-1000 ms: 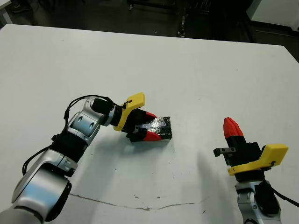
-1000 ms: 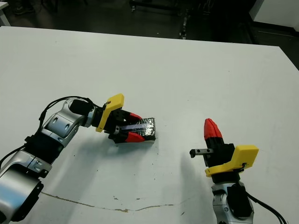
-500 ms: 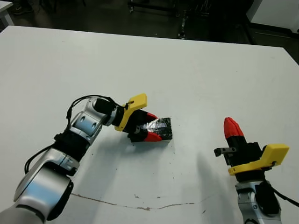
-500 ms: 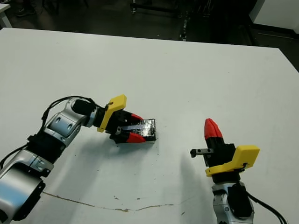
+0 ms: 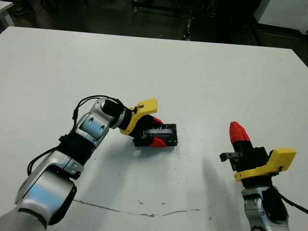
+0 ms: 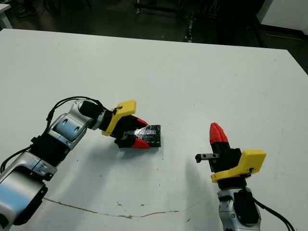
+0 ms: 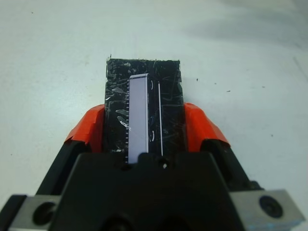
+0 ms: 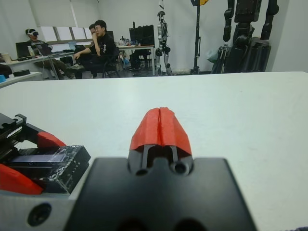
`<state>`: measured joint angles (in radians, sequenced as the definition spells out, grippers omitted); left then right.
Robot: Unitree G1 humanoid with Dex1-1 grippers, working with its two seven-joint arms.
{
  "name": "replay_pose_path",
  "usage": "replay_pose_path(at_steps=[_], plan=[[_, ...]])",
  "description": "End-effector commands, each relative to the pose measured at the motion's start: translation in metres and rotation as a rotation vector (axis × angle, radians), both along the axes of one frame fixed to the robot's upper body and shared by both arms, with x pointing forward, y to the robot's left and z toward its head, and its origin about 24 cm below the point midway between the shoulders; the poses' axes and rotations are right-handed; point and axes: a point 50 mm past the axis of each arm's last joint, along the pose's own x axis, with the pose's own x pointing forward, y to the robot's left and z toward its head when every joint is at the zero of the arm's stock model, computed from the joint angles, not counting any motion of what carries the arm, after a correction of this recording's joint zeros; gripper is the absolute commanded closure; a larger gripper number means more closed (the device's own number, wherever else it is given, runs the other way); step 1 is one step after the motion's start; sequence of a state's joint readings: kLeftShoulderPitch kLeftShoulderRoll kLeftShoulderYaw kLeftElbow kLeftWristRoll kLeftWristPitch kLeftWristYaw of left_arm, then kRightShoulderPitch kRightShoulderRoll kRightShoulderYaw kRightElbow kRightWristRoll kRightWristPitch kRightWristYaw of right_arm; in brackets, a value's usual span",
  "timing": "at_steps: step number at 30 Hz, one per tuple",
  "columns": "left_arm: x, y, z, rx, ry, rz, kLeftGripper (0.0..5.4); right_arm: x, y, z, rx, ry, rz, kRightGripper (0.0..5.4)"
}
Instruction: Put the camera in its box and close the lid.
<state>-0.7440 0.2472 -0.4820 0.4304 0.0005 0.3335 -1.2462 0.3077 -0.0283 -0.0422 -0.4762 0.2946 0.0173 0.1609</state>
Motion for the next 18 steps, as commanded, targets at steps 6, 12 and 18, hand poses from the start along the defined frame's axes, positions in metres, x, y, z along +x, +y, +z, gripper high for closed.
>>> replay_pose_path(at_steps=[6, 12, 18], plan=[[-0.030, -0.029, -0.045, 0.119, -0.014, -0.045, 1.47, -0.003, -0.003, -0.004, -0.014, 0.022, -0.012, 5.40], [-0.031, -0.026, -0.047, 0.103, -0.045, -0.034, 0.66, -0.003, -0.003, -0.004, -0.005, 0.023, -0.007, 5.40], [-0.032, -0.018, -0.050, 0.110, -0.041, -0.002, 0.02, -0.003, -0.003, -0.005, -0.005, 0.024, -0.006, 5.40]])
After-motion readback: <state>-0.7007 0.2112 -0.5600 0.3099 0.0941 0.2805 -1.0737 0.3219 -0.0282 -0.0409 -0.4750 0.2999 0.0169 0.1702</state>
